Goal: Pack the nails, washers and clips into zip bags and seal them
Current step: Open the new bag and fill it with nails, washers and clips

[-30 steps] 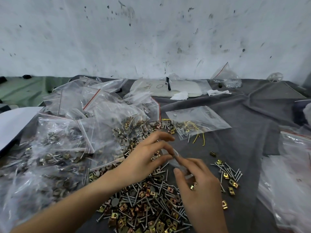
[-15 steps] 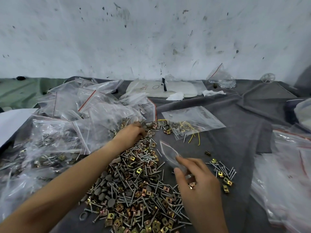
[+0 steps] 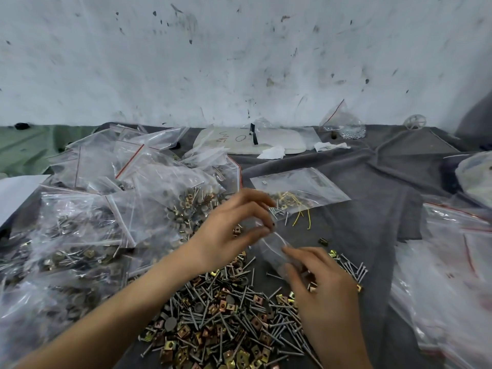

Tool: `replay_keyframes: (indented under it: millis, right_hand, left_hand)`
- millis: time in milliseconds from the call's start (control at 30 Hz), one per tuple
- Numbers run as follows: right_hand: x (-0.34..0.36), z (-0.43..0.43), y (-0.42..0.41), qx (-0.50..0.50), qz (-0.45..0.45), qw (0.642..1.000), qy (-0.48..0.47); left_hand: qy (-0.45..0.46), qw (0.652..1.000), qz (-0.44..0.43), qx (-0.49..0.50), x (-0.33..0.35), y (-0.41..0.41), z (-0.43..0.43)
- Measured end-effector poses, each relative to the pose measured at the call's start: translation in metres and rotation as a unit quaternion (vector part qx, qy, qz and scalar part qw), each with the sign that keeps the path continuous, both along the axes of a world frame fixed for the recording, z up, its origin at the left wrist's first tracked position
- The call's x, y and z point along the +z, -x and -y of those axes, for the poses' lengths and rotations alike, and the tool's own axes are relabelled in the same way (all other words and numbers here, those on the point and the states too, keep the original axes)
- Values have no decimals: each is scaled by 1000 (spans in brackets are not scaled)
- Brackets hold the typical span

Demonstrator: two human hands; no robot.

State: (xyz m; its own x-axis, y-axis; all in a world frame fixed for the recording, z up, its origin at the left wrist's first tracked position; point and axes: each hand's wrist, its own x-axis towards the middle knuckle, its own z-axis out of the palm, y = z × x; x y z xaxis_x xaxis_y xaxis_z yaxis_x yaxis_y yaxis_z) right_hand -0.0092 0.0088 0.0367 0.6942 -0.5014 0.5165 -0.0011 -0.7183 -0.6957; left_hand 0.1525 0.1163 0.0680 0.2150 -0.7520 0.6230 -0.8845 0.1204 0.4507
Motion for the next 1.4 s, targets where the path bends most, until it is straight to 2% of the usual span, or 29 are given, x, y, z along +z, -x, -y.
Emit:
replay_keyframes:
  millis: [133, 467, 533, 633, 767, 967, 1167, 1300, 1400]
  right_hand:
    - [-1, 4, 1, -1, 7, 1000, 25]
    - [4, 21, 1, 6, 16, 1000, 24]
    - [7, 27, 2, 8, 25, 1000, 13]
    - [14, 36, 4, 13, 32, 998, -45]
    - [22, 48, 4, 39, -9, 998, -54]
    - [34, 61, 3, 38, -68, 997, 3]
    - [46, 55, -17, 129, -150, 968, 155]
    - [46, 54, -20, 139, -137, 970, 142]
    - [43, 52, -19, 144, -131, 973, 125]
  left_hand:
    - [-81, 996, 16, -16, 4, 14, 5]
    - [-118, 991, 62, -30, 4, 12, 9]
    - [-114, 992, 45, -12, 4, 9, 7]
    - [-63, 997, -31, 44, 2, 8, 6]
    - [-46, 989, -115, 77, 2, 10, 7]
    - [-68, 992, -86, 58, 7, 17, 7]
    - [-40, 995, -83, 31, 5, 27, 12]
    - [-47, 983, -165, 65, -3, 28, 8]
    - [-53, 977, -186, 85, -10, 27, 6]
